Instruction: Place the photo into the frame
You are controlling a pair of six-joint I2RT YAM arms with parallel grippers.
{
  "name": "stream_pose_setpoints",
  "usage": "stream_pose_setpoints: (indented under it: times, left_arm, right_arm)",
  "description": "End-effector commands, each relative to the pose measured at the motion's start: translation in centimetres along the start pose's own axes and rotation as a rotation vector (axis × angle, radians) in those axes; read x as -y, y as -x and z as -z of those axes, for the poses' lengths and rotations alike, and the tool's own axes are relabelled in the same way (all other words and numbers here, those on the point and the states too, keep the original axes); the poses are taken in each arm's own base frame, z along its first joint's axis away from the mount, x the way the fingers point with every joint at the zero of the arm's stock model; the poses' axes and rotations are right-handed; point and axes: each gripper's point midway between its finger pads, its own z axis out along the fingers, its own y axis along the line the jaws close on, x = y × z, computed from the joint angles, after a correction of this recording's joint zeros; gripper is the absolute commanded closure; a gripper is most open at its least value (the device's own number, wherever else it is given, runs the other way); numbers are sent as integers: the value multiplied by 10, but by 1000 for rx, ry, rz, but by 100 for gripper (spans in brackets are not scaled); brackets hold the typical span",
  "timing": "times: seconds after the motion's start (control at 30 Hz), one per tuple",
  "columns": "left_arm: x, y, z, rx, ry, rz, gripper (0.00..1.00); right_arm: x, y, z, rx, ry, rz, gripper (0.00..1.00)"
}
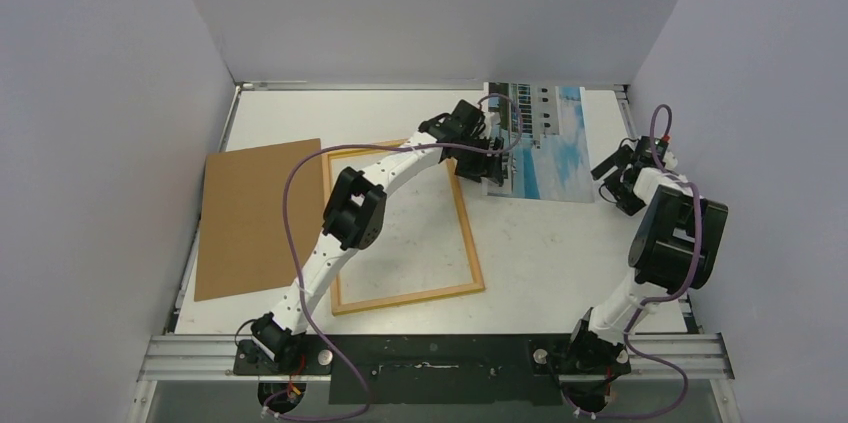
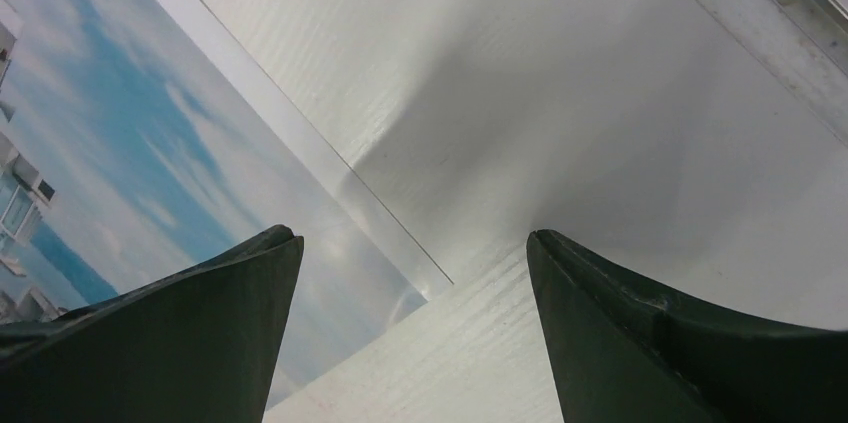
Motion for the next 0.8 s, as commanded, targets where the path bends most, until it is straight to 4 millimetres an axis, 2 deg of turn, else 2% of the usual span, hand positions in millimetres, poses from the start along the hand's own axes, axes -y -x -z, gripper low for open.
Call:
stream_pose_setpoints:
  times: [0.0,0.13,0.3,0.4,0.5,0.67,0.77]
  left_arm:
    - [42,29,25,129,-42,-124,36]
    - [46,29,19,134,-65,-135,41]
    - [55,37,13,172,-112,-148,44]
    - [48,45,23,195,-47,-164,46]
    - [51,53,34,238,-37,-183,46]
    - [74,43,23,204,-202,-182,45]
    - [77,42,14,205,-236,-186,45]
  right_arm:
    - [-12,6,-2,-37,82,28,14]
    - [-17,-6,-9,-98,132,11,16]
    - [-16,-24,-20,-167,143,0,23]
    - [-13,-28,-24,-189,141,7,23]
    - [-15,-33,-27,-212,160,15,24]
    - [-17,-42,-25,-264,188,18,24]
    - [-13,-48,-21,-295,184,42,23]
